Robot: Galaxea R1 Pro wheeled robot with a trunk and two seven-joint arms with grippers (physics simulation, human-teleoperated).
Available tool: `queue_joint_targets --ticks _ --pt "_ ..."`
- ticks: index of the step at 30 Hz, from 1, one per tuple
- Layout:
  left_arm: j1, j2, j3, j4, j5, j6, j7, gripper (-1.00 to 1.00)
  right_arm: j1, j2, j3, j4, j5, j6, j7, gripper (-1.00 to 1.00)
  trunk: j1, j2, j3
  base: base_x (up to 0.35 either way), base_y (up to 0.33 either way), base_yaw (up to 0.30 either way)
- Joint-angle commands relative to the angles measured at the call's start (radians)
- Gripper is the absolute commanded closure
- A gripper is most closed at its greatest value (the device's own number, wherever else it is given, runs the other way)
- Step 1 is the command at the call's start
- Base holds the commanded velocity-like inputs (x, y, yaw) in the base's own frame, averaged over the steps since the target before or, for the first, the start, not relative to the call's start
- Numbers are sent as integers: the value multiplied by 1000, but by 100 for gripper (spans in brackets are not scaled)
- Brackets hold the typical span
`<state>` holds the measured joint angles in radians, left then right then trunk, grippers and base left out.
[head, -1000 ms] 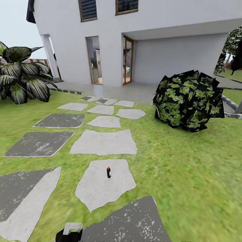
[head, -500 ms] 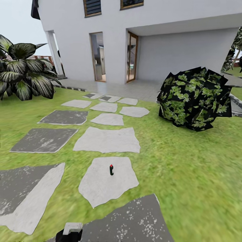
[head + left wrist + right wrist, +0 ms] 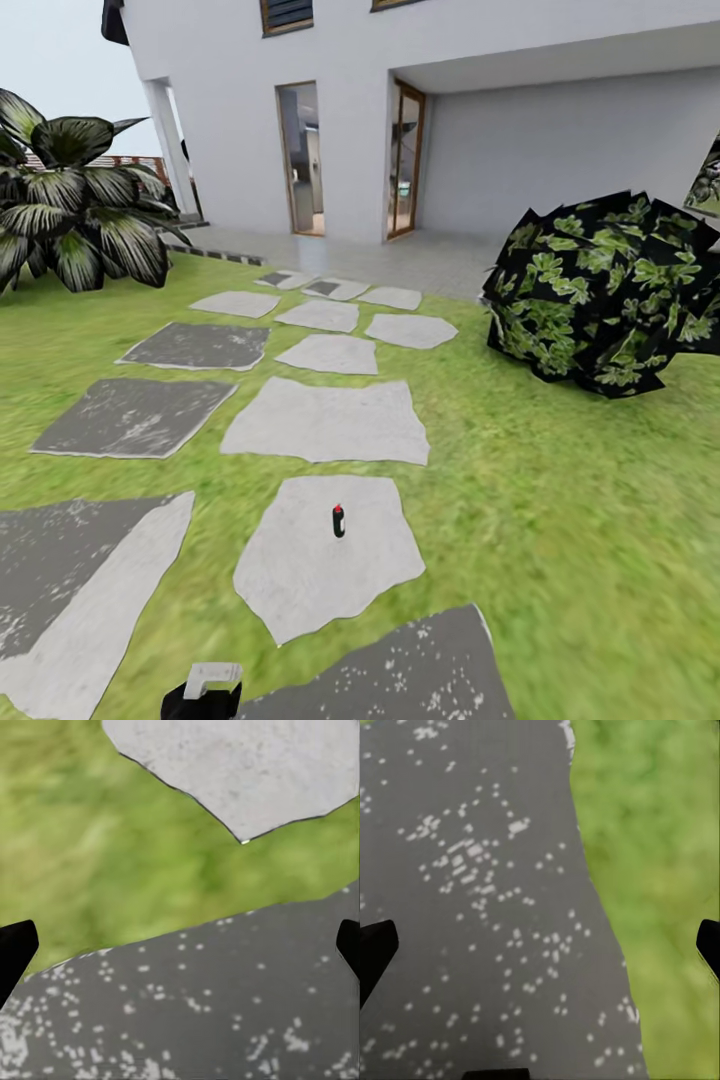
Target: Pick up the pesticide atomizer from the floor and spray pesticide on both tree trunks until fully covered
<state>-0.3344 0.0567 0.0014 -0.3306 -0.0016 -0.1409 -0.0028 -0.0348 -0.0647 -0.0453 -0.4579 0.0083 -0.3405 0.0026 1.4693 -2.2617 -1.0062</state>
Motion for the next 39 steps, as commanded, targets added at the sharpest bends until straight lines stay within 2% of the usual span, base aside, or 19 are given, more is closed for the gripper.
queue_joint_targets --ticks 1,12,23,27,29,30,31,33,39 --pt "0 0 0 1 0 -3 0 -100 0 0 -2 1 1 -3 0 -100 0 0 -1 338 0 6" --pt "0 0 0 1 -1 -3 0 -100 0 0 -1 0 1 -4 0 -100 0 0 -1 339 -20 1" --pt "0 0 0 -6 -3 -4 7 -100 0 0 -1 -2 1 -5 -3 -100 0 0 -1 294 -121 0" --pt "-24 0 0 -41 -9 11 11 -100 -10 0 -2 -172 2 2 -5 -100 0 0 -1 45 -27 0" --pt "-83 1 -3 -58 -11 39 12 -100 -43 0 -2 -283 2 11 -6 -100 0 0 -1 10 -6 0" --pt "-109 1 -3 -59 -11 62 12 -100 -69 1 -1 -323 2 31 -9 -100 0 0 -1 4 -3 0" --pt "-154 0 -5 -66 -10 120 3 -100 -154 1 -1 -412 2 193 -26 -100 0 0 -1 0 0 0" --pt "-166 -8 -9 -73 -12 136 0 -100 -214 -1 -4 -444 0 334 -35 -100 0 0 -1 0 0 0" --pt "-166 0 -11 -80 -11 127 0 -100 -229 8 6 -442 -1 366 -30 -100 0 0 -1 119 0 -5"
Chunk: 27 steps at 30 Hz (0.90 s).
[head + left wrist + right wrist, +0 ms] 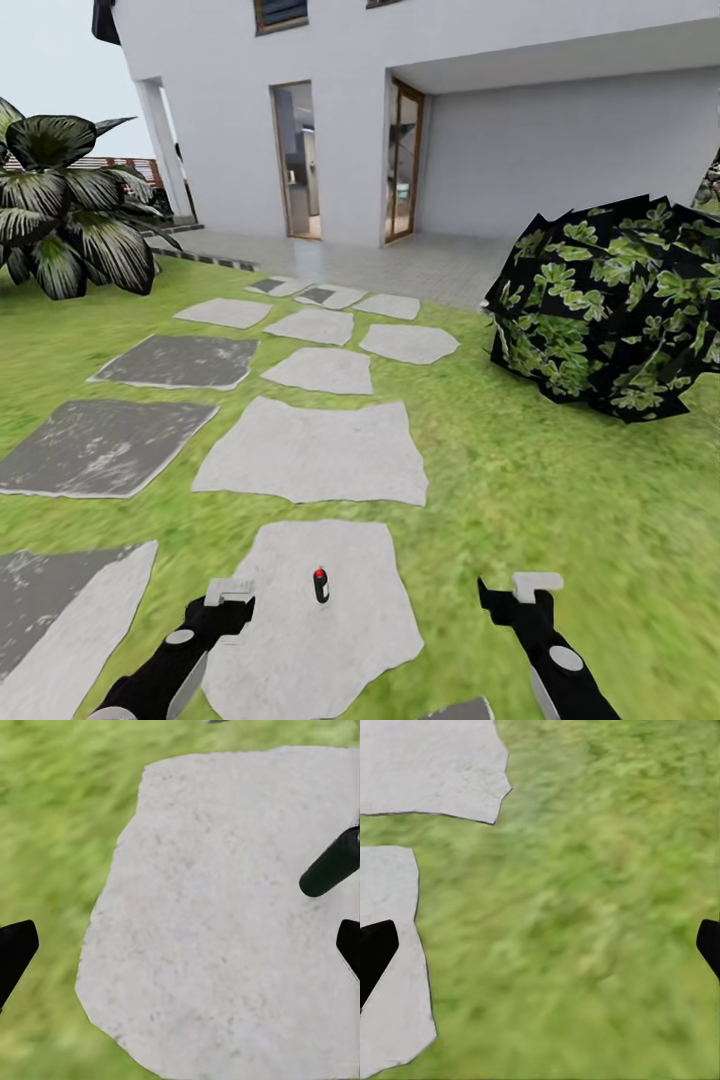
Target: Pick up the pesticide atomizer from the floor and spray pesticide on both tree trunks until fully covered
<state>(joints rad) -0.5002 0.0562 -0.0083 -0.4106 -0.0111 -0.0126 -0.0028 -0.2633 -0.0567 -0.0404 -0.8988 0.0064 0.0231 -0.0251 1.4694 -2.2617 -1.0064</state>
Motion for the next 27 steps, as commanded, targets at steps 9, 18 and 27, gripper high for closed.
queue_joint_targets --ticks 9,18,27 --pt "0 -1 -1 0 -1 -3 0 -100 -1 2 1 1 2 3 -3 -100 0 0 -1 325 0 -244" --pt "0 -2 -1 -2 -1 -2 1 -100 -1 2 0 1 3 3 -4 -100 0 0 -1 101 0 -300" --pt "0 -10 1 -1 0 -3 3 -100 -1 2 1 -1 1 4 -4 -100 0 0 -1 1 -124 -90"
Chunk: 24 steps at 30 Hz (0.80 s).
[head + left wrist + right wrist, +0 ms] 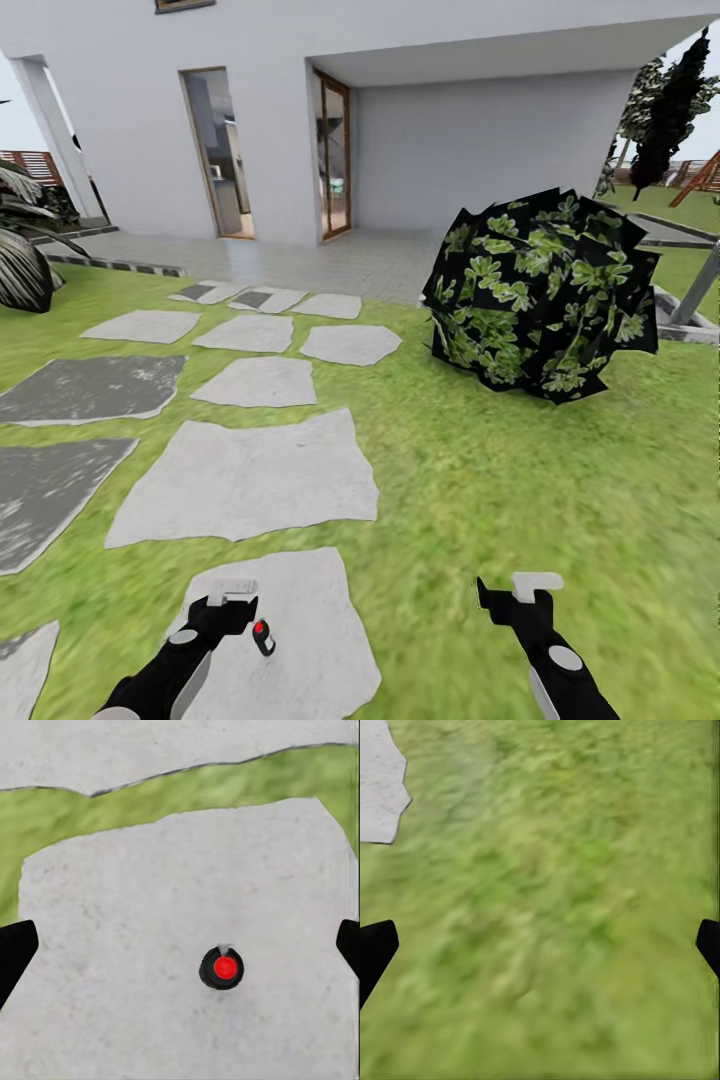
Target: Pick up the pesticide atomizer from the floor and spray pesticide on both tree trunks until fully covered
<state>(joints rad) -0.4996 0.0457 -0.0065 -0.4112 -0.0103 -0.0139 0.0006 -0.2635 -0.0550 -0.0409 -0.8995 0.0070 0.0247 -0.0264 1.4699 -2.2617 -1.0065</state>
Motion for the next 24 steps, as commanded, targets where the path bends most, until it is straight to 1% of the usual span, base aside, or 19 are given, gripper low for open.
queue_joint_targets --ticks 1,4,10,19,24 --pt "0 1 0 0 0 -1 -2 -100 0 0 1 -1 1 3 -3 -100 0 0 -1 0 -254 -1" --pt "0 3 2 0 4 -2 -2 -100 0 0 1 -2 1 3 -3 -100 0 0 -1 0 -121 0" --pt "-3 10 2 -1 5 -2 -2 -100 0 0 1 -2 1 3 -3 -100 0 0 -1 0 -21 0" --pt "-4 11 2 -1 4 2 -2 -100 0 0 1 -5 1 3 -5 -100 34 -63 -29 0 -1 0" --pt "-3 10 2 0 2 4 -2 -100 0 0 1 -3 1 3 -6 -100 53 -98 -50 0 0 0"
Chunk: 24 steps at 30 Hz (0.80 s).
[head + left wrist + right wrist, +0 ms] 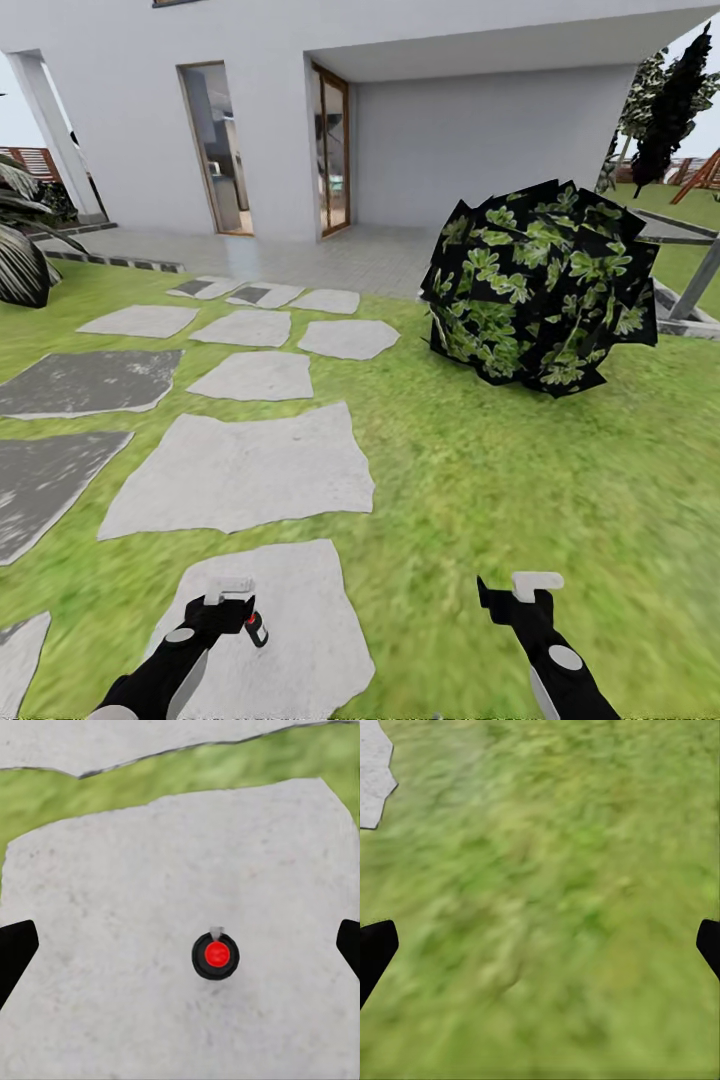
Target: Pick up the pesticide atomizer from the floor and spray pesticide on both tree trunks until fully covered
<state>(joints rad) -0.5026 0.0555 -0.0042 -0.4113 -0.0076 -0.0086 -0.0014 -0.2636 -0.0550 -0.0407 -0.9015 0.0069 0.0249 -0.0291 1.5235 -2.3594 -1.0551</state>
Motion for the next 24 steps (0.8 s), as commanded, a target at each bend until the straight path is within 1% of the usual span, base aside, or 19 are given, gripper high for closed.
queue_joint_targets --ticks 1,15,20,24 --pt "0 0 0 0 -1 -1 0 -100 0 0 1 -1 1 3 -3 -100 4 -8 -6 0 0 0" --pt "1 -1 -3 0 -5 1 4 -100 0 0 -7 -4 1 2 -5 -100 57 -106 -71 0 0 0" --pt "1 1 -3 0 -5 1 6 -100 0 -5 -5 -6 0 2 -3 -100 77 -141 -89 0 0 0" --pt "1 1 -3 0 -5 -2 7 -100 0 -5 -6 -7 -1 3 -2 -100 78 -142 -105 0 0 0"
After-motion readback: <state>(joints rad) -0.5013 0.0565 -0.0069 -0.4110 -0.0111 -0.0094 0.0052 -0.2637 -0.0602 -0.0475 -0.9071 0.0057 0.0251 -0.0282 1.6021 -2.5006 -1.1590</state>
